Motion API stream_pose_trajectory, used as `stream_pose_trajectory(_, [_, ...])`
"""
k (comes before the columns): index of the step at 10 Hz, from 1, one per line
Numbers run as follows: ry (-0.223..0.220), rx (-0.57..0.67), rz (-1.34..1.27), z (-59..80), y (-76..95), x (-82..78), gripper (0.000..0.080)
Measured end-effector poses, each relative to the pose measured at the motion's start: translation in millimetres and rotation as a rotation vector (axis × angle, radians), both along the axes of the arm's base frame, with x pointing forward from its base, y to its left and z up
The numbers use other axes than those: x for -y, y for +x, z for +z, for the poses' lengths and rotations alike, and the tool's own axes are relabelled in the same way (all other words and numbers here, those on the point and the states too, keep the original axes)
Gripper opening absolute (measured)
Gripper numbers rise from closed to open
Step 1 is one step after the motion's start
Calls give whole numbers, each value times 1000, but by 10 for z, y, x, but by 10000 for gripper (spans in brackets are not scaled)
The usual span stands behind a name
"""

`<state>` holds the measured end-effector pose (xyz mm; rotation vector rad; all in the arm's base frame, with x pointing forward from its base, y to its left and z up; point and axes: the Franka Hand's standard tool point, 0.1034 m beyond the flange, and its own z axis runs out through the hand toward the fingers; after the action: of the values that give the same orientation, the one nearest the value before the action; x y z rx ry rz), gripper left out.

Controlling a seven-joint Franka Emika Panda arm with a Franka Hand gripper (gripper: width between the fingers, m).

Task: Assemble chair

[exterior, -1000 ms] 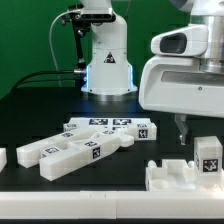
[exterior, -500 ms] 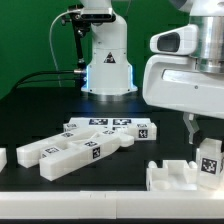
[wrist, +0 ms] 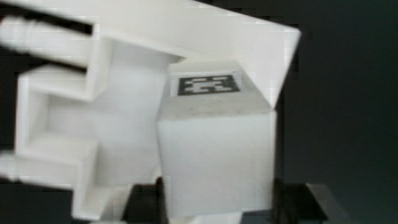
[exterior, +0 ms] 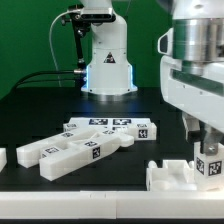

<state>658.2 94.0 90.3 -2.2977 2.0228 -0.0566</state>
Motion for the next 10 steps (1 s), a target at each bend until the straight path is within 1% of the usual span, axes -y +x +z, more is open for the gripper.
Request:
stream_pose_trajectory(3, [-2, 0, 21, -3, 0, -5, 285])
stream_pose_trajectory(4, [-3, 1, 54, -5, -2, -17, 506])
stream_pose_trajectory(5, [-4, 27, 189, 7, 32, -75, 506])
stream_pose_trajectory(6, [-9, 57, 345, -20, 28, -113, 604])
stream_pose_trajectory(7, [-14, 57, 452, -32, -20, -144, 636])
stream_pose_trajectory(8, [-20, 75, 456, 21, -56, -193, 647])
stream_pose_trajectory(10, [-37, 78, 592, 8, -66, -173, 649])
